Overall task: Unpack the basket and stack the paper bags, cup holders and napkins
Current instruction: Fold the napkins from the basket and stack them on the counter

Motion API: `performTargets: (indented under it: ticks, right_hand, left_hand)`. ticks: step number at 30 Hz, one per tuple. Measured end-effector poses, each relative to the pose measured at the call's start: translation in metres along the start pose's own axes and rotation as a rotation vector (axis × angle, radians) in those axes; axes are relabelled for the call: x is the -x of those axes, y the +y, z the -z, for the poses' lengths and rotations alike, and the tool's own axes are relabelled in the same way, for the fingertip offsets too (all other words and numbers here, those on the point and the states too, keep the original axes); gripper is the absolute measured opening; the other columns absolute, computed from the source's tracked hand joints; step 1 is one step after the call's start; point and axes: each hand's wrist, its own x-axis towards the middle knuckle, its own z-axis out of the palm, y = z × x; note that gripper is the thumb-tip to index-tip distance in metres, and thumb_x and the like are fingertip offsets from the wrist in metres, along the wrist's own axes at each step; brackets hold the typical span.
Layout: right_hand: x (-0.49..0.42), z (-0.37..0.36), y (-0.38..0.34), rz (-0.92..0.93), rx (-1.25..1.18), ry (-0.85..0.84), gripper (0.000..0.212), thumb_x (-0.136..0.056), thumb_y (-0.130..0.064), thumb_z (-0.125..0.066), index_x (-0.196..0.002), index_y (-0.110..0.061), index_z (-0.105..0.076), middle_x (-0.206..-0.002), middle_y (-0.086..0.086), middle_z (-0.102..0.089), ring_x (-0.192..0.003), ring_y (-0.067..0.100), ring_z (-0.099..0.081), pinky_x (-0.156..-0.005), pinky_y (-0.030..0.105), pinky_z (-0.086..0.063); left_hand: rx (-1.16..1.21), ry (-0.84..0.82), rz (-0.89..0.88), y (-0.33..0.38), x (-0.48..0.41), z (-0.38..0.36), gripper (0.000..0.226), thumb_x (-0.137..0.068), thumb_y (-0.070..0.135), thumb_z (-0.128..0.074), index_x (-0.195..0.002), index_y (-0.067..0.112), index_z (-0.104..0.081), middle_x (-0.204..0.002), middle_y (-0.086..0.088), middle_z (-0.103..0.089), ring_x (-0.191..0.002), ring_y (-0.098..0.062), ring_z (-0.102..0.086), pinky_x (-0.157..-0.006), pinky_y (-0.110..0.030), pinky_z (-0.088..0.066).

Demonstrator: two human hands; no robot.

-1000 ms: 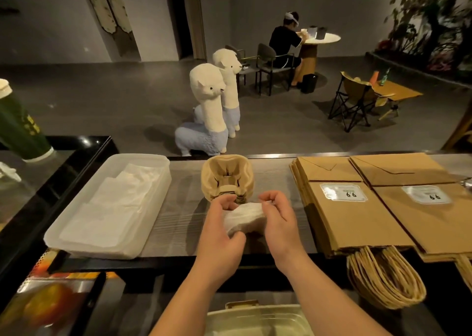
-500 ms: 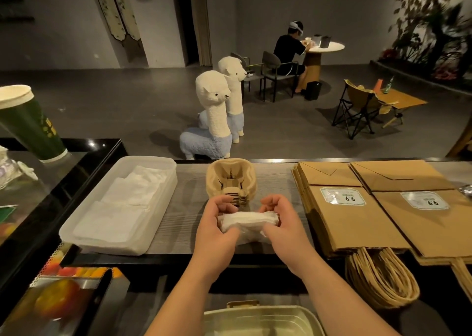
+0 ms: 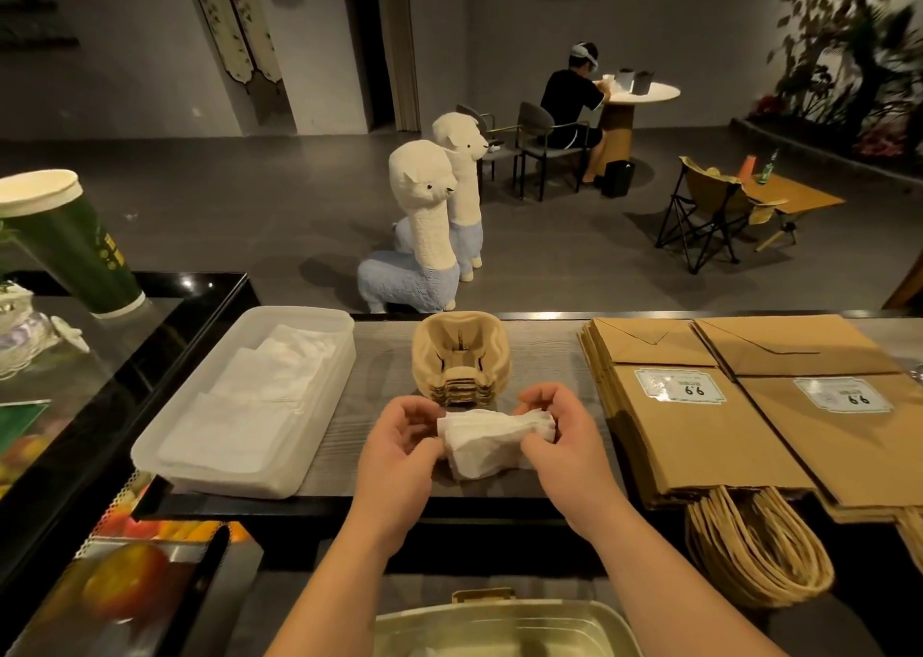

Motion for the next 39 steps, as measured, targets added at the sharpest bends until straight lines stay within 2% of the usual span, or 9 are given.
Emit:
performTargets:
  ticks: [5, 7, 13, 18, 24, 28, 33, 36, 39]
  right_hand:
    - [0.0, -0.001, 0.001, -0.02, 0.004, -0.029, 0.04, -0.086, 0.012, -0.058, -0.104, -0.024, -0.059, -0.101, 0.003, -0.06, -0.084, 0.014, -0.057, -0.065, 0.017, -0.052]
    - [-0.001, 0.0, 0.0, -0.029, 0.011, -0.049, 0.039, -0.087, 0.008, -0.062, -0.105, -0.026, -0.058, -0.102, 0.002, -0.061, -0.085, 0.014, -0.058, -0.065, 0.018, -0.053]
    - [-0.001, 0.0, 0.002, -0.021, 0.079, -0.03, 0.024, -0.091, -0.004, -0.067, -0.099, -0.027, -0.064, -0.097, -0.001, -0.065, -0.084, 0.01, -0.059, -0.064, 0.017, -0.051]
    - [0.0, -0.003, -0.001, -0.03, 0.106, -0.031, 0.023, -0.091, -0.004, -0.067, -0.099, -0.026, -0.064, -0.096, -0.001, -0.065, -0.084, 0.012, -0.059, -0.06, 0.015, -0.05]
    - [0.001, -0.001, -0.001, -0.024, 0.091, -0.035, 0.024, -0.089, -0.003, -0.068, -0.099, -0.025, -0.064, -0.096, 0.0, -0.066, -0.085, 0.013, -0.062, -0.063, 0.016, -0.052]
    - [0.0, -0.002, 0.0, -0.051, 0.091, -0.024, 0.02, -0.09, -0.007, -0.068, -0.098, -0.025, -0.065, -0.096, -0.001, -0.065, -0.088, 0.016, -0.061, -0.067, 0.021, -0.055]
    - [0.008, 0.007, -0.01, 0.026, 0.119, 0.049, 0.018, -0.089, -0.003, -0.069, -0.088, -0.02, -0.066, -0.081, -0.001, -0.063, -0.072, 0.012, -0.056, -0.059, 0.017, -0.049]
    - [0.029, 0.025, -0.031, 0.202, 0.324, -0.066, 0.029, -0.088, 0.0, -0.068, -0.086, -0.029, -0.065, -0.084, -0.009, -0.063, -0.075, 0.009, -0.057, -0.064, 0.021, -0.047]
    - [0.056, 0.04, -0.061, 0.314, 0.45, -0.274, 0.038, -0.087, 0.003, -0.067, -0.089, -0.035, -0.065, -0.094, -0.011, -0.065, -0.089, 0.013, -0.06, -0.074, 0.024, -0.05]
  left_hand:
    - [-0.149, 0.062, -0.039, -0.001, -0.003, 0.005, 0.011, -0.095, 0.011, -0.069, -0.09, 0.021, -0.07, -0.085, 0.003, -0.076, -0.083, -0.016, -0.072, -0.073, -0.031, -0.06]
    - [-0.133, 0.082, -0.048, 0.002, -0.002, 0.006, 0.011, -0.095, 0.011, -0.069, -0.088, 0.019, -0.069, -0.083, 0.002, -0.075, -0.083, -0.018, -0.071, -0.071, -0.027, -0.058]
    - [0.023, 0.164, -0.1, 0.017, 0.001, 0.017, 0.007, -0.104, 0.011, -0.053, -0.1, 0.012, -0.059, -0.095, 0.0, -0.076, -0.091, -0.019, -0.071, -0.084, -0.035, -0.058]
    - [-0.109, -0.02, -0.023, 0.006, 0.005, 0.016, 0.027, -0.096, 0.022, -0.069, -0.116, 0.036, -0.058, -0.11, 0.009, -0.069, -0.105, -0.007, -0.065, -0.09, -0.028, -0.053]
    - [-0.327, 0.001, -0.127, 0.002, 0.0, 0.009, 0.022, -0.087, 0.024, -0.08, -0.102, 0.035, -0.069, -0.097, 0.016, -0.071, -0.091, -0.001, -0.065, -0.081, -0.028, -0.058]
    - [-0.154, 0.117, -0.095, 0.005, -0.001, 0.008, 0.017, -0.094, 0.011, -0.069, -0.081, 0.022, -0.069, -0.078, 0.002, -0.071, -0.077, -0.015, -0.065, -0.071, -0.034, -0.053]
    - [0.21, 0.359, -0.005, 0.014, 0.008, 0.022, 0.007, -0.1, 0.01, -0.061, -0.095, 0.008, -0.065, -0.086, -0.003, -0.072, -0.086, -0.02, -0.068, -0.073, -0.034, -0.053]
    - [0.308, 0.411, 0.041, 0.019, 0.013, 0.029, 0.009, -0.103, 0.012, -0.057, -0.104, 0.009, -0.066, -0.098, -0.005, -0.073, -0.093, -0.019, -0.07, -0.074, -0.033, -0.055]
    - [0.192, 0.358, -0.003, 0.016, 0.017, 0.031, 0.007, -0.103, 0.014, -0.059, -0.101, 0.017, -0.065, -0.1, -0.006, -0.072, -0.099, -0.025, -0.069, -0.083, -0.041, -0.058]
